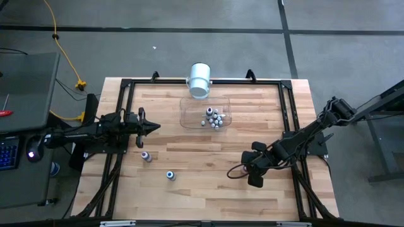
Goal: Pick & Place food coloring
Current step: Put the large pink food coloring bottle into the transparent bin
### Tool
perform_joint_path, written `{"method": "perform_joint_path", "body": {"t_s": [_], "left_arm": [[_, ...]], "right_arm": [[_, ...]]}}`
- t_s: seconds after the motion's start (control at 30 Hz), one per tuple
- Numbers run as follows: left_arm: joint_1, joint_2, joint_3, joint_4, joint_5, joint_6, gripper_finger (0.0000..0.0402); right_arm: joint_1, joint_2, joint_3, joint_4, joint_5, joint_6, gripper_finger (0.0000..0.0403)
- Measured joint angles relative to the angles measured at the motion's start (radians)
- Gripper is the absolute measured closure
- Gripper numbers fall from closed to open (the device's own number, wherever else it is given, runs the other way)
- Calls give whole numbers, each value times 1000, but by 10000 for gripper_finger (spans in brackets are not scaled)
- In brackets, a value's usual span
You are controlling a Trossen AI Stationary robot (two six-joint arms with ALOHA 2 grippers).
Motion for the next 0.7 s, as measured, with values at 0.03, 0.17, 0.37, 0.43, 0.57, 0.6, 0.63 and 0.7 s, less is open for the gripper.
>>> {"method": "perform_joint_path", "body": {"t_s": [0.03, 0.17, 0.37, 0.43, 0.57, 0.6, 0.63, 0.7], "left_arm": [[0, 0, 0, 0, 0, 0, 401], [0, 0, 0, 0, 0, 0, 401], [0, 0, 0, 0, 0, 0, 401], [0, 0, 0, 0, 0, 0, 401], [0, 0, 0, 0, 0, 0, 401], [0, 0, 0, 0, 0, 0, 401], [0, 0, 0, 0, 0, 0, 401], [0, 0, 0, 0, 0, 0, 401]], "right_arm": [[-2, 0, 0, 0, 0, 0, 267], [-7, 0, 0, 0, 7, 0, 286], [-12, 0, 0, 0, 25, 0, 291], [-13, 0, 0, 2, 25, 0, 291], [-17, 0, 0, 17, 28, 0, 292], [-19, 0, 0, 20, 28, 0, 293], [-21, 0, 0, 24, 28, 1, 293], [-29, 0, 0, 40, 28, 1, 293]]}}
